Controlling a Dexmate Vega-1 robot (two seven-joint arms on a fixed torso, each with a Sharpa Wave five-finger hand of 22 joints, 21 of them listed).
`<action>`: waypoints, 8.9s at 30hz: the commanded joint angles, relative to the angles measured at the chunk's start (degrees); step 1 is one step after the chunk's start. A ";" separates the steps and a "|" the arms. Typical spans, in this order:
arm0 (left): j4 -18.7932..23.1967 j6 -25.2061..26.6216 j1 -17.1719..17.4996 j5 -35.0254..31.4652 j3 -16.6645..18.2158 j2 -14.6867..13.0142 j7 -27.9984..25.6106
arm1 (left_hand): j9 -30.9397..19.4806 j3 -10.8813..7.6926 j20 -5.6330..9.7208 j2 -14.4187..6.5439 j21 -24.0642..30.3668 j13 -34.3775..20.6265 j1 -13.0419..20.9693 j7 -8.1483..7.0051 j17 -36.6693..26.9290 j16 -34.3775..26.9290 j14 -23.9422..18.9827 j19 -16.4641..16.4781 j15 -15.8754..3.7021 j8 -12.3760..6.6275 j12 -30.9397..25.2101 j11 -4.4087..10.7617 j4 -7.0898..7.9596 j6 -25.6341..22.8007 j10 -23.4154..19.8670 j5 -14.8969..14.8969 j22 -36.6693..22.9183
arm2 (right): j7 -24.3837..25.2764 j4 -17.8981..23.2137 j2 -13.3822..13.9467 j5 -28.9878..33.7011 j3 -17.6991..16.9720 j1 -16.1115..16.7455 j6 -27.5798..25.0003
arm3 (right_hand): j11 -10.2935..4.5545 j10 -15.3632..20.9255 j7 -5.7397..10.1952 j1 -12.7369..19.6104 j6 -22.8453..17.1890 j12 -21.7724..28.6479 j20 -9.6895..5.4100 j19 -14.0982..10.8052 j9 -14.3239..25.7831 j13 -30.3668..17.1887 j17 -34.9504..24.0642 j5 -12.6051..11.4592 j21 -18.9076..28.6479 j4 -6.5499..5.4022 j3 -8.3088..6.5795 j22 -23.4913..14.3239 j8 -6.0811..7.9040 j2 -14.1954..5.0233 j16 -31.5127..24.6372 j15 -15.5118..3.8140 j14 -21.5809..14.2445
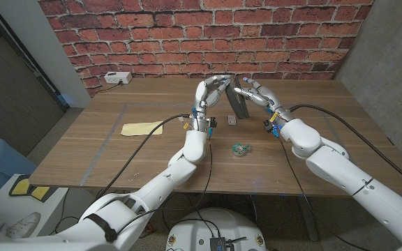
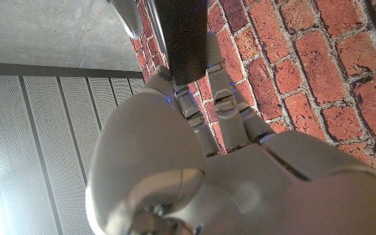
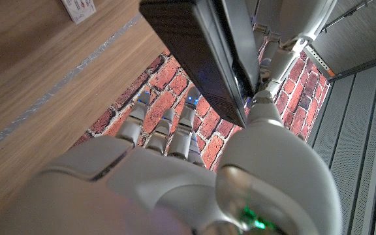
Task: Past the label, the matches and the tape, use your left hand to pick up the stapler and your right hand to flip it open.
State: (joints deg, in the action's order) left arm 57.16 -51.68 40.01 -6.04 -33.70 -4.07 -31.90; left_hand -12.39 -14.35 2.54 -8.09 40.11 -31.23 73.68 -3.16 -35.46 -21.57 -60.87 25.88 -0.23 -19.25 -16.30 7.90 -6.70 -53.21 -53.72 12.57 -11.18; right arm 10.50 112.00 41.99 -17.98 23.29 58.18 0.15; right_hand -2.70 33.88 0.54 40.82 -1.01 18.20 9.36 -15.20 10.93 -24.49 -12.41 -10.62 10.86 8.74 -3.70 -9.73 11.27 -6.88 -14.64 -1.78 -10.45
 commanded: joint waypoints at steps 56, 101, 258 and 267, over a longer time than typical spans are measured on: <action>-7.15 -1.60 -4.23 -4.78 -2.91 0.66 -6.77 | -0.35 0.15 8.16 -1.18 1.17 -0.42 1.74 -0.14 -0.74 0.69 -8.29 -0.65 -13.39 0.70 0.58 0.11 -0.04 -0.41 -0.32 0.57 0.02 | -3.44 -3.50 -1.00 -2.56 1.28 -2.01 2.44 | -7.48 2.71 4.35 13.03 -19.90 16.98 -3.49 -0.64 0.71 -17.42 -5.95 -2.52 0.50 -0.25 -8.06 -0.22 3.87 -1.92 -3.24 -6.92 -4.53; -2.27 1.81 -2.01 -5.44 -3.26 -0.44 -7.76 | -0.46 0.26 8.15 -1.21 1.96 -0.56 2.10 0.27 -1.36 0.91 -8.81 -0.77 -13.37 1.04 0.93 -0.11 -0.14 -0.63 -0.70 0.48 0.10 | -0.79 -5.68 -3.90 -2.12 -0.09 1.26 10.75 | -9.27 10.49 7.35 14.35 -39.97 24.03 -8.47 -3.77 2.51 -19.28 -14.72 -0.03 1.07 -6.67 -21.33 -0.32 4.97 -4.68 -8.38 -11.19 -8.98; 10.93 13.69 5.15 1.91 -3.88 -4.41 1.89 | 0.71 -2.06 -6.02 -1.34 -8.48 0.01 -14.94 -5.18 9.62 4.55 30.28 -17.27 -13.00 0.43 -5.02 4.33 -0.95 -2.74 -5.46 -1.99 0.00 | 0.22 -10.07 -11.30 -2.59 -1.11 3.06 22.77 | -8.31 12.22 5.93 17.88 -45.19 26.34 -9.26 -4.99 6.75 -16.71 -19.11 0.62 0.98 -4.42 -21.91 -0.43 2.88 -4.48 -9.54 -11.48 -12.25; 13.05 14.91 6.25 3.02 -3.45 -5.07 3.36 | 0.27 -3.84 -6.10 -2.02 -8.31 -0.50 -12.38 -3.82 8.87 3.69 28.92 -16.86 -13.24 1.37 -4.78 4.41 -2.08 -0.16 -6.02 -1.71 -0.06 | -0.60 -10.65 -11.97 -3.54 -0.87 2.73 23.53 | -8.28 12.23 5.94 17.97 -45.30 26.39 -9.44 -5.06 6.83 -16.63 -19.18 0.63 1.00 -4.38 -21.94 -0.44 2.76 -4.47 -9.44 -11.53 -12.30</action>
State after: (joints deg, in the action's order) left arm 67.51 -38.37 44.73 -4.99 -37.71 -8.50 -30.58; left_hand -11.88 -8.94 -3.70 -0.09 31.76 -31.48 50.20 -7.22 -26.23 -17.32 -31.26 8.41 -2.84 -18.19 -21.02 12.21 -0.15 -54.20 -59.46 10.51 -11.08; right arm 10.73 101.97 30.77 -20.34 22.31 61.00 22.48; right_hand -5.44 40.53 1.68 55.13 -41.06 44.28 -0.10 -19.96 17.43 -41.09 -31.49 -10.15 11.69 4.47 -25.50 -9.98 14.31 -7.36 -24.13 -2.45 -22.21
